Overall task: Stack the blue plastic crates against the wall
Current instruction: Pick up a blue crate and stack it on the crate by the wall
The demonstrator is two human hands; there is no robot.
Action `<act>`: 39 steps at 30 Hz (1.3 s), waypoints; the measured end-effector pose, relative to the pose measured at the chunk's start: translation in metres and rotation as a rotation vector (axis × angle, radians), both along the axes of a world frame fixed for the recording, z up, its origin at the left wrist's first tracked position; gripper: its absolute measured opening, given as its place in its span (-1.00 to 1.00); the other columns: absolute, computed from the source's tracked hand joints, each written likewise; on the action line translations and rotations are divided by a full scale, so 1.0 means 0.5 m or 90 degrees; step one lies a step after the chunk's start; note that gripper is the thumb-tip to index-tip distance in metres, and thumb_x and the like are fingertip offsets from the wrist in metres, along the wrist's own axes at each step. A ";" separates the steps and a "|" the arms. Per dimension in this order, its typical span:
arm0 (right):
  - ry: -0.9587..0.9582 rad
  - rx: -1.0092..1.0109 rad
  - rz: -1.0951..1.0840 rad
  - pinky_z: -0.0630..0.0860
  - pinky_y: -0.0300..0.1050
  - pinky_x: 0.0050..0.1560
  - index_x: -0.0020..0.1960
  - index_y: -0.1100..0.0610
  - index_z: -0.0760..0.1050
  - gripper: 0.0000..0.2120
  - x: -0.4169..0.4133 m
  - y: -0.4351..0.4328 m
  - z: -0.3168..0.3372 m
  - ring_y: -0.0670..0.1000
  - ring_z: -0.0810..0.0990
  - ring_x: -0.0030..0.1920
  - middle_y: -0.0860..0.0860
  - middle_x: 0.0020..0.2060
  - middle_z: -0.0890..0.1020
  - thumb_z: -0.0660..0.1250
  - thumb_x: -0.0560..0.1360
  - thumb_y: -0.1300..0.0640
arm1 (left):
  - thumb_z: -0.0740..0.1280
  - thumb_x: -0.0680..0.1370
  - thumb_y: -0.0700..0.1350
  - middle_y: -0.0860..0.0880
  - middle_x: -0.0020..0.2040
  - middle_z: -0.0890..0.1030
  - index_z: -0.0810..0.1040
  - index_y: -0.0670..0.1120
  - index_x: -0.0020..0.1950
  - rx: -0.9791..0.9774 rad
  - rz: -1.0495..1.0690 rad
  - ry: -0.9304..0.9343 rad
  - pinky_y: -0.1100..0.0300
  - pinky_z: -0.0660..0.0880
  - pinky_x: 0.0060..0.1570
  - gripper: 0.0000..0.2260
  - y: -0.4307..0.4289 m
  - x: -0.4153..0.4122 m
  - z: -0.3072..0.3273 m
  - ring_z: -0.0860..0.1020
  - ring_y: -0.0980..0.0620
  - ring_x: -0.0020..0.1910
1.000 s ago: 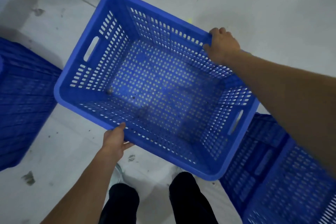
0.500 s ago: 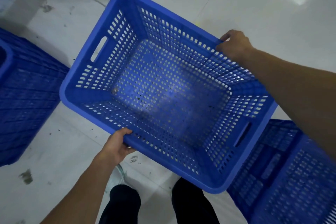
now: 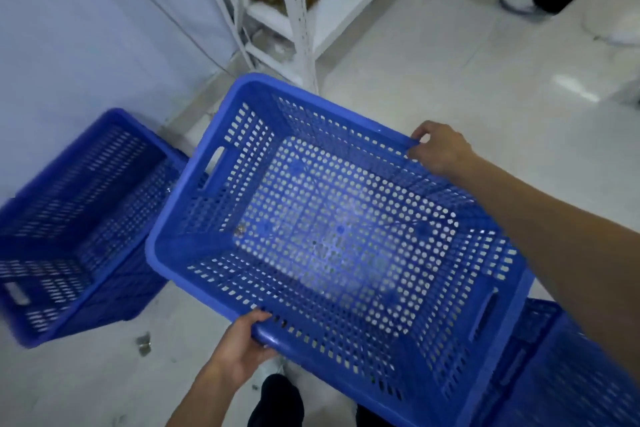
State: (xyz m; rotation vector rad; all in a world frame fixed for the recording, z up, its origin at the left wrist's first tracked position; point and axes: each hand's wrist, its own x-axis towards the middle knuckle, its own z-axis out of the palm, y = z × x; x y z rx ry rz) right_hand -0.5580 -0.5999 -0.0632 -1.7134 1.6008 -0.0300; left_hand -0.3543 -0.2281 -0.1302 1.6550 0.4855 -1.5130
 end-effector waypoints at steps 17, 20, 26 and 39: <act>0.027 -0.134 0.341 0.50 -0.02 -0.04 -0.04 0.15 0.53 -0.91 0.570 0.261 0.644 0.20 0.61 -0.04 0.20 -0.05 0.66 0.32 0.46 0.18 | 0.26 0.49 -0.31 -0.19 -0.12 0.70 0.55 -0.20 0.10 -0.077 0.284 -0.012 -0.03 0.64 -0.29 -0.78 0.345 0.218 0.545 0.64 -0.19 -0.14; 0.021 -0.163 0.385 0.48 -0.05 0.02 0.01 0.15 0.61 -0.83 0.697 0.328 0.699 0.19 0.63 0.05 0.18 -0.03 0.67 0.31 0.45 0.20 | 0.31 0.49 -0.31 -0.21 0.11 0.65 0.51 -0.17 0.06 -0.064 0.334 0.015 -0.13 0.59 -0.07 -0.83 0.393 0.280 0.570 0.60 -0.23 -0.05; -0.007 -0.210 0.453 0.48 -0.07 0.09 0.11 0.17 0.64 -0.75 0.933 0.434 0.769 0.21 0.62 0.12 0.24 0.06 0.67 0.30 0.47 0.25 | 0.33 0.45 -0.29 -0.20 0.17 0.56 0.50 -0.15 0.08 -0.117 0.451 -0.016 -0.16 0.60 -0.02 -0.78 0.471 0.407 0.560 0.57 -0.23 0.04; -0.076 -0.205 0.604 0.53 0.04 0.02 0.09 0.18 0.62 -0.78 1.329 0.509 0.715 0.19 0.58 -0.08 0.19 -0.09 0.64 0.25 0.52 0.22 | 0.26 0.48 -0.29 -0.17 -0.02 0.65 0.53 -0.20 0.10 -0.104 0.618 -0.055 -0.09 0.64 -0.07 -0.79 0.479 0.627 0.527 0.60 -0.18 -0.04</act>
